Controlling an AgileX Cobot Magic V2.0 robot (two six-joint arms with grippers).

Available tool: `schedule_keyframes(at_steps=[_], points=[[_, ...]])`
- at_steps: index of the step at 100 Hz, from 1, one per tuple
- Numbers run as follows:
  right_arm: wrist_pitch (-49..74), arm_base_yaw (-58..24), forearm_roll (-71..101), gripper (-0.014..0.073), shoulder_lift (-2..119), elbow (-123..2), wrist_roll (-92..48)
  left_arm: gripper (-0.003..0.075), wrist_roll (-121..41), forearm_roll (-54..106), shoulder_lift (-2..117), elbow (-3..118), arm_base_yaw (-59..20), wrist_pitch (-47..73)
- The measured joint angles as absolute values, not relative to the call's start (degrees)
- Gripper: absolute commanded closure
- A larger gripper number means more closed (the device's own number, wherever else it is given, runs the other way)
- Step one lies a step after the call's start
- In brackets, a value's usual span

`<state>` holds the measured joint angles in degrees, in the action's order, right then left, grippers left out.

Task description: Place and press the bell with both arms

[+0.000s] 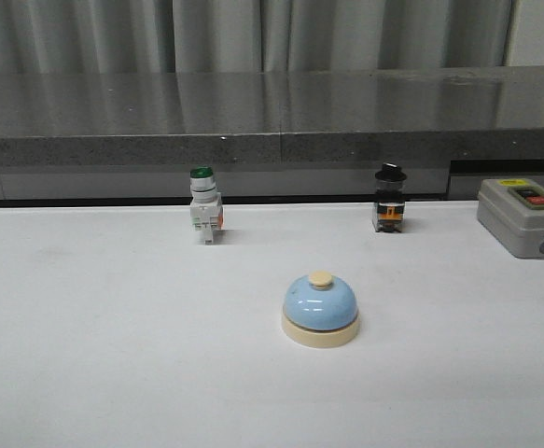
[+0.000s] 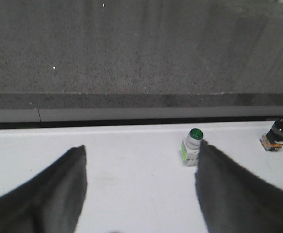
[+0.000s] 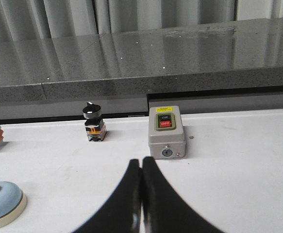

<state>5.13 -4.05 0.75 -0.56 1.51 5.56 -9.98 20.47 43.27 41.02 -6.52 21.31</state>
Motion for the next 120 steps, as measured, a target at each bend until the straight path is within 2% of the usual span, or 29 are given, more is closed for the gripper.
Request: schedule_keyframes(at_steps=[6, 7, 14, 100, 120], points=[[5.1, -4.1, 0.7, 0.0654, -0.6, 1.5, 5.6, 0.0612, -10.0, 20.5, 40.6, 40.7, -6.5, 21.3], [5.1, -4.1, 0.7, 0.0654, -0.6, 1.5, 5.6, 0.0652, -10.0, 20.5, 40.4, 40.8, -6.5, 21.4], [5.1, -4.1, 0.7, 0.0654, -0.6, 1.5, 5.6, 0.0739, -10.0, 20.5, 38.2, 40.7, -6.5, 21.4], [5.1, -4.1, 0.7, 0.0654, -0.6, 1.5, 5.6, 0.0741, -10.0, 20.5, 36.6, 40.5, -6.5, 21.6], [5.1, -4.1, 0.7, 0.0654, -0.6, 1.5, 5.6, 0.0741, -10.0, 15.8, 36.2, 39.0, -6.5, 21.4]])
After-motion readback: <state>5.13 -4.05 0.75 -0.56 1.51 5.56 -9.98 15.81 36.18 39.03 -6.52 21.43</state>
